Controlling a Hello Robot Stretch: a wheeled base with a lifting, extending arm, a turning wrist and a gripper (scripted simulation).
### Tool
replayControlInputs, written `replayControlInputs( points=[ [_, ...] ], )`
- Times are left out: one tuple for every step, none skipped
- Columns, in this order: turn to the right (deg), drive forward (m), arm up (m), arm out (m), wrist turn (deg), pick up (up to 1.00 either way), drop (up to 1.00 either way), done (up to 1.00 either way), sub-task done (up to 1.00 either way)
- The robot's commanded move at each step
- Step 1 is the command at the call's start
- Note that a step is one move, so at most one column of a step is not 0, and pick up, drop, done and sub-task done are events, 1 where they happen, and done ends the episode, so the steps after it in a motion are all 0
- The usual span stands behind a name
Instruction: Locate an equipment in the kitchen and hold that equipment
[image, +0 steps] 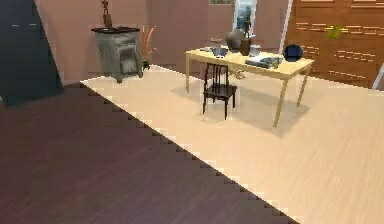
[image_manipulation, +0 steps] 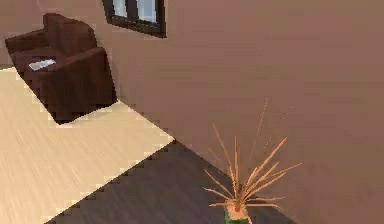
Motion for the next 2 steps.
replayControlInputs(
  points=[
    [-45.0,0.00,0.00,0.00,0.0,0.00,0.00,0.00,0.00],
    [0.0,0.05,0.00,0.00,0.0,0.00,0.00,0.00,0.00]
  ],
)
